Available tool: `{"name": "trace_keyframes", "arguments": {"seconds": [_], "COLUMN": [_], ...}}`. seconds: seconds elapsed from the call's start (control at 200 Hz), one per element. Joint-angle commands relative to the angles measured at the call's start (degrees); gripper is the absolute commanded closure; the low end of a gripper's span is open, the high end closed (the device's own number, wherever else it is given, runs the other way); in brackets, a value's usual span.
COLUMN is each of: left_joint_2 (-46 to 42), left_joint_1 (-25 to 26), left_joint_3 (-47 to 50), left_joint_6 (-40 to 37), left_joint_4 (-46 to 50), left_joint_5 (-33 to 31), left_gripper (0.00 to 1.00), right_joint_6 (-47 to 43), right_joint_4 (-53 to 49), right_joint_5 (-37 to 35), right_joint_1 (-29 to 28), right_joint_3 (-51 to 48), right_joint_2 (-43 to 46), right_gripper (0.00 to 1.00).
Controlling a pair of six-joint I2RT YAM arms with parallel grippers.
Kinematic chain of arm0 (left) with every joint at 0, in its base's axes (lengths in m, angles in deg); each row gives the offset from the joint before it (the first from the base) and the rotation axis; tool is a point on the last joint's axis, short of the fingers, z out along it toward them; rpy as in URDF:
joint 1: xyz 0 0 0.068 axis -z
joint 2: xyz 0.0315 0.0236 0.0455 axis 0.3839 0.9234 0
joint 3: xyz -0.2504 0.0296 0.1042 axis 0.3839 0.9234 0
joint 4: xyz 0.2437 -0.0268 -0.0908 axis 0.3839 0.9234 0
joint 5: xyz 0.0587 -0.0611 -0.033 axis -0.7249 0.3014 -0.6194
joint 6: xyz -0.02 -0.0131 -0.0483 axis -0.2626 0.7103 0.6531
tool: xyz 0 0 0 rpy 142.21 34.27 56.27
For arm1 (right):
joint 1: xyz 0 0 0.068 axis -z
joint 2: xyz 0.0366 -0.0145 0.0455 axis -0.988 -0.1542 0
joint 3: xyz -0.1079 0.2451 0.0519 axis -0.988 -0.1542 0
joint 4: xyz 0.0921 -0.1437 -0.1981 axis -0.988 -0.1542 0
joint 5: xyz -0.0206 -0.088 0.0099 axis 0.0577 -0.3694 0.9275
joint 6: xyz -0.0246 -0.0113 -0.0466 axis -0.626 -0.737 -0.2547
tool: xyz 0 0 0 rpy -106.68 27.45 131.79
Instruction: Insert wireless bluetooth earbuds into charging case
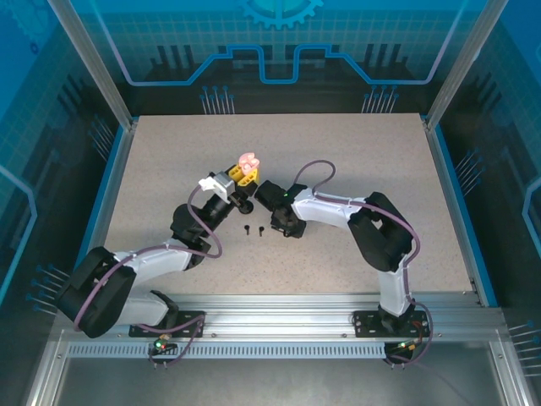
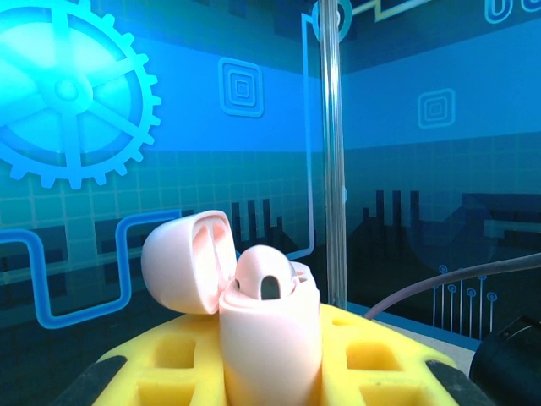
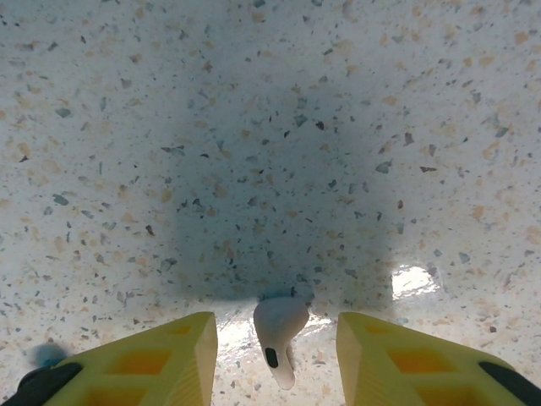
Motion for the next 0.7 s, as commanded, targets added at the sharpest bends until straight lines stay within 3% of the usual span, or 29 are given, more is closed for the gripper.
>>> {"name": "trace_keyframes", "arguments": {"seconds": [0.0, 0.695], "left_joint_2": [-1.47, -1.5], "left_joint_1": [-0.54, -0.59], "left_joint_3": [0.44, 0.45], "left_joint_6": [1.5, 1.83], "left_joint_4": [-2.55, -2.55], "left_joint_5": [-0.82, -0.74], "left_gripper": [1.0, 1.0], "right_joint_6": [1.58, 0.94], "right_joint_4": [-1.92, -2.12], "right_joint_5": [-0.37, -0.1], "right_joint_1": [0.23, 0.36], "right_joint_3": [1.13, 2.57], "right_joint_2": [-1.14, -4.63], "right_gripper": [0.59, 0.67]}}
